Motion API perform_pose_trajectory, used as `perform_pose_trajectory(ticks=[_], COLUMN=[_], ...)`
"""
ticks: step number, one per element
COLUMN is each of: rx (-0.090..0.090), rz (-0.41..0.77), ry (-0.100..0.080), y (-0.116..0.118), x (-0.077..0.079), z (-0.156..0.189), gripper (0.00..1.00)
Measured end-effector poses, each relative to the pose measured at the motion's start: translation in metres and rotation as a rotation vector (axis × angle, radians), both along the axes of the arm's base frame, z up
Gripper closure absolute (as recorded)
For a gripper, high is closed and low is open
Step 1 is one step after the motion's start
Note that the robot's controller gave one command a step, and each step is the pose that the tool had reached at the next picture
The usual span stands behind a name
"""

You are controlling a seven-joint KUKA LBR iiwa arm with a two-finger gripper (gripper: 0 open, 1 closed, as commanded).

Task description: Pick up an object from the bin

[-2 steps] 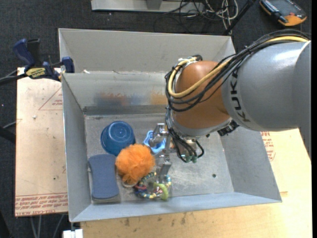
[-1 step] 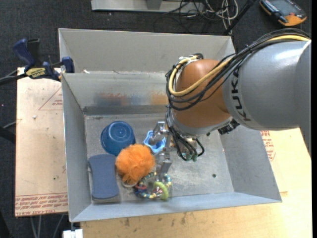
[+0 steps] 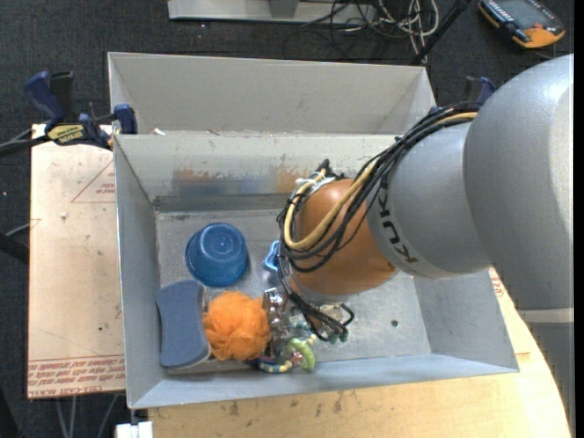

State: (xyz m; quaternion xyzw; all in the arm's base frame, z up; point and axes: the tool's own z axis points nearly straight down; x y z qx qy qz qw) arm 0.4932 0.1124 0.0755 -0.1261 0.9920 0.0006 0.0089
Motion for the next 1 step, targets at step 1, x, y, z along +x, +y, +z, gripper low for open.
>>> perform_pose_trajectory(ticks=[1], rx=[0.0], rz=[0.0], ry=[0.0], y=[0.0], x=[0.0], z=[0.0], gripper=[1.0])
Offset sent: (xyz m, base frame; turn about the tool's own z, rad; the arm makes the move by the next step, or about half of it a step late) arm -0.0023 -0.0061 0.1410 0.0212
